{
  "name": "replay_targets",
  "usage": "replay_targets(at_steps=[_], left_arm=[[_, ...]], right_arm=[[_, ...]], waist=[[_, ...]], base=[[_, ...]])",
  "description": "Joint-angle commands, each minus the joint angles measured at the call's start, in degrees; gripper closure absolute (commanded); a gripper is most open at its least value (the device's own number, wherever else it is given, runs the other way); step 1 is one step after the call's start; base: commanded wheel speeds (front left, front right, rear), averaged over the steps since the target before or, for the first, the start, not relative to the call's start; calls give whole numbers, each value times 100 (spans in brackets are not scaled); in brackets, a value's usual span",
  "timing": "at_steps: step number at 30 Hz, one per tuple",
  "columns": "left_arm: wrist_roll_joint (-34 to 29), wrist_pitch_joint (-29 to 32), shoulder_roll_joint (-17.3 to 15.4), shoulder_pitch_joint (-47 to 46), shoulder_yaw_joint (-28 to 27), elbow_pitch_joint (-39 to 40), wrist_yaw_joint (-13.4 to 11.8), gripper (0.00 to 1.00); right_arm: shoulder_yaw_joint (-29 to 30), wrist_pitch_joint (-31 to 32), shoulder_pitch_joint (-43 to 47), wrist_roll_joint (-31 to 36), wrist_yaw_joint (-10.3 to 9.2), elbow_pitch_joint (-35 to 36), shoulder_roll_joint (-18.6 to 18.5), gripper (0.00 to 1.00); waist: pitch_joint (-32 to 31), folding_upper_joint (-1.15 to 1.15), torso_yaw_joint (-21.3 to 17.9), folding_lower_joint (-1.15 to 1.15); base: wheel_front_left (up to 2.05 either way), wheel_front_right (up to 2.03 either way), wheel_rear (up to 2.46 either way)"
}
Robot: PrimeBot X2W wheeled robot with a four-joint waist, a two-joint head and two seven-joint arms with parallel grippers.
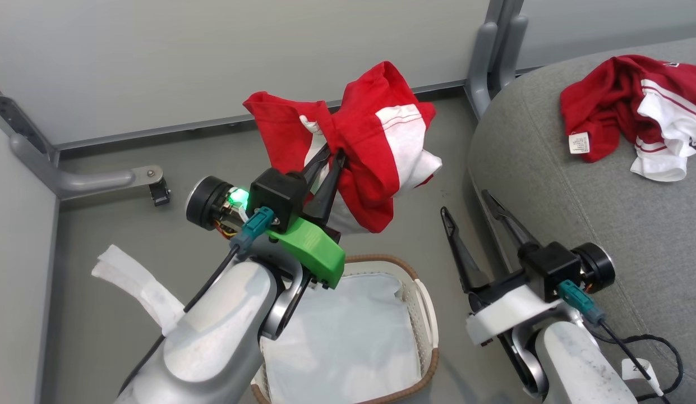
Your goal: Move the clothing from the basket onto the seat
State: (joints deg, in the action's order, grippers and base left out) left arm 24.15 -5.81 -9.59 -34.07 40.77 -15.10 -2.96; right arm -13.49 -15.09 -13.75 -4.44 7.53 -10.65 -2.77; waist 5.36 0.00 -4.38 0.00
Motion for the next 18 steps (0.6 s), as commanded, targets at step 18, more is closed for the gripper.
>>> replay_targets(at_steps=[18], left_arm=[[2,179,57,155,284,441,-57,100]], right_arm=[[-659,-11,-950,422,-8,-491,-23,0]], waist=[[-216,0,305,0]], base=[[0,0,0]])
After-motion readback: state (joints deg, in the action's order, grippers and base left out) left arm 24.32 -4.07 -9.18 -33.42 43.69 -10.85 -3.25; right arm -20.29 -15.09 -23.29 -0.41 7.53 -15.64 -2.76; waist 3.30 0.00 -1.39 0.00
